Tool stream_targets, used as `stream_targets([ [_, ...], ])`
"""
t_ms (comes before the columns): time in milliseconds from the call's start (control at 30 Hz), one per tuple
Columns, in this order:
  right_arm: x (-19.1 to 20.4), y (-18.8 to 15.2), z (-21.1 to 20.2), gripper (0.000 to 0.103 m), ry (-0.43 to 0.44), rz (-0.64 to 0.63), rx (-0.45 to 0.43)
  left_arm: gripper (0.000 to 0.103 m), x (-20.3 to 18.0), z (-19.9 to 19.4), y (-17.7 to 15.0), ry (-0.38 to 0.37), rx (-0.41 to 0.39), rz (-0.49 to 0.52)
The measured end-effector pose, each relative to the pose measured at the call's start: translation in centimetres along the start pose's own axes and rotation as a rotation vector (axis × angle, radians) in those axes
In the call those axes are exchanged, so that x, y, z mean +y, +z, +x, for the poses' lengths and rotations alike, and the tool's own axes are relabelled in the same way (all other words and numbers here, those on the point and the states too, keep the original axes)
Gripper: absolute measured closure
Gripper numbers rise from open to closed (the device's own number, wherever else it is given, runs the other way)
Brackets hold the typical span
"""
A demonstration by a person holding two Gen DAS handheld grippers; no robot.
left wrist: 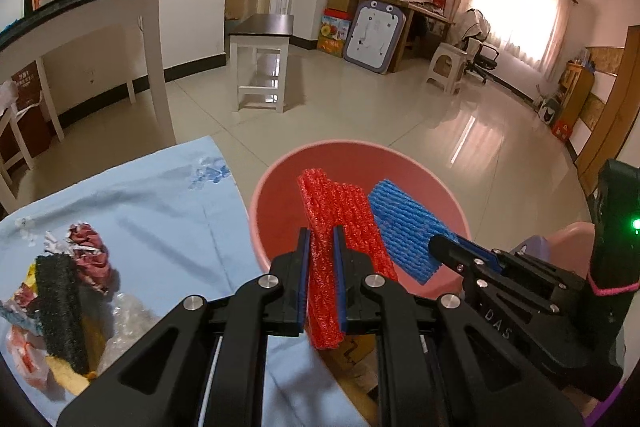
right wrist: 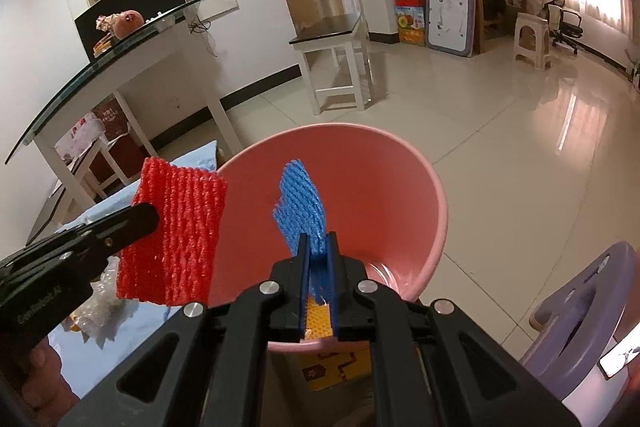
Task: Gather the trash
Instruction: 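Carry the blue and red net sleeves over the pink bucket with both tools, then open both tools to drop the blue and red net sleeves into the bucket, then move both tools back from the bucket to the trash pile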
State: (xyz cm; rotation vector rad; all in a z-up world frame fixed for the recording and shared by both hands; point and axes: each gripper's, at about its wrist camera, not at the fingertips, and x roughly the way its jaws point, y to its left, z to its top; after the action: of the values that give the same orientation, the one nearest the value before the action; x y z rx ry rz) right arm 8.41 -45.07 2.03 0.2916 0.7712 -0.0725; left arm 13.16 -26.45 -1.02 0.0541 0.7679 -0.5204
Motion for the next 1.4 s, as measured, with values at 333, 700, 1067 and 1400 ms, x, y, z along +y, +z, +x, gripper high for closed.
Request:
stream_targets([
  [333, 0.0, 0.4, 0.6, 0.075, -0.018, 0.012, -0.004, 0.092, -0.3, 2.1, 0.1, 0.02, 0.022, -0.002],
  [700, 0.0, 0.6, 0.3, 0.063, -0.02, 0.021, -0.015, 0.074, 0.2, 1.5, 0.1, -0.012, 0.038, -0.041],
  [1067, 0.9, -0.1, -1.9, 0.061, 0.039, 0.03, -0.016, 0.074, 1.1, -1.8, -0.7, -0.023, 0.001, -0.066],
  [1400, 4.2, -1.2, -4.3, 0.059, 0.097, -0.022, -0.016, 0.074, 2.5, -6.6, -2.7, 0.02, -0.035, -0.068],
])
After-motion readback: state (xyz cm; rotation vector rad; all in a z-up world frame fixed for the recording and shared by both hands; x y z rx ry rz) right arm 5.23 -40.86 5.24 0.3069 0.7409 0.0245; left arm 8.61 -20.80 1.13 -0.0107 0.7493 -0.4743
